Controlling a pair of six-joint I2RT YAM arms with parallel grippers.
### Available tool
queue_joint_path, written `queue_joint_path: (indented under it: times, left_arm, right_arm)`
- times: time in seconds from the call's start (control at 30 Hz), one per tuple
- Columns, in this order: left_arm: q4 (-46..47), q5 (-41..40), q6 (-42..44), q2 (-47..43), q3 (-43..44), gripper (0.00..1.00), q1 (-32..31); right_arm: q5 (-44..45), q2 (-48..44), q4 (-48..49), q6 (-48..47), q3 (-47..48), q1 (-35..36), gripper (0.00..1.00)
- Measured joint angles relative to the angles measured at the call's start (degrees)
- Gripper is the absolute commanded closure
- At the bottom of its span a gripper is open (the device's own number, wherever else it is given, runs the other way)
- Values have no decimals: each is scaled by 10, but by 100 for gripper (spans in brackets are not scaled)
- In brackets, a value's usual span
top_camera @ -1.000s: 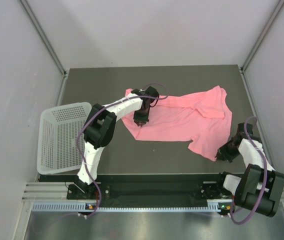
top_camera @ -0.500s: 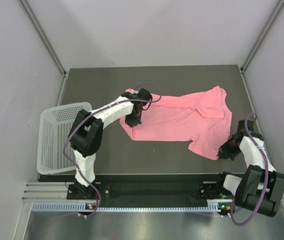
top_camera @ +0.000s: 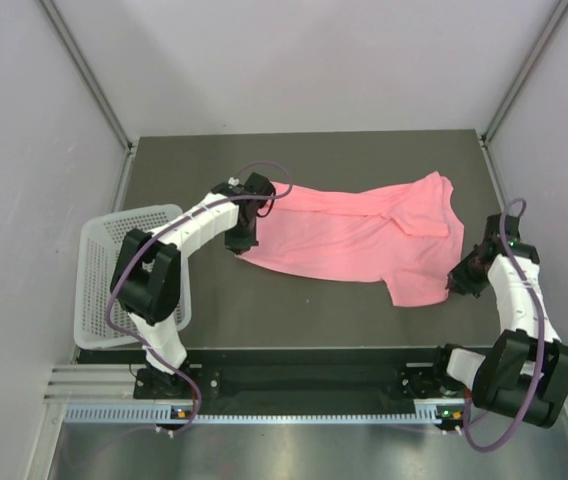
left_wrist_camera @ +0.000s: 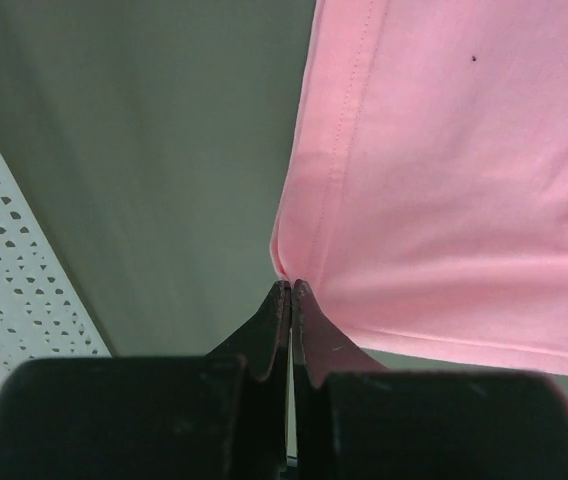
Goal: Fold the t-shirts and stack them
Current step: Fold the tshirt
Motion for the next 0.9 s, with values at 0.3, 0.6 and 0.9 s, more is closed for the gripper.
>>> queue_joint_path:
  times: [0.3, 0.6, 0.9]
  left_arm:
    - [-4, -1, 7, 3, 17, 100, 8]
    - [-2, 1, 20, 21, 44, 100, 28]
    - [-1, 13, 19, 17, -7, 100, 29]
  right_arm:
    - [5, 73, 21, -7, 104, 1, 100]
    - [-10, 163, 35, -12, 168, 2, 100]
    - [-5, 112, 18, -12, 113, 2, 100]
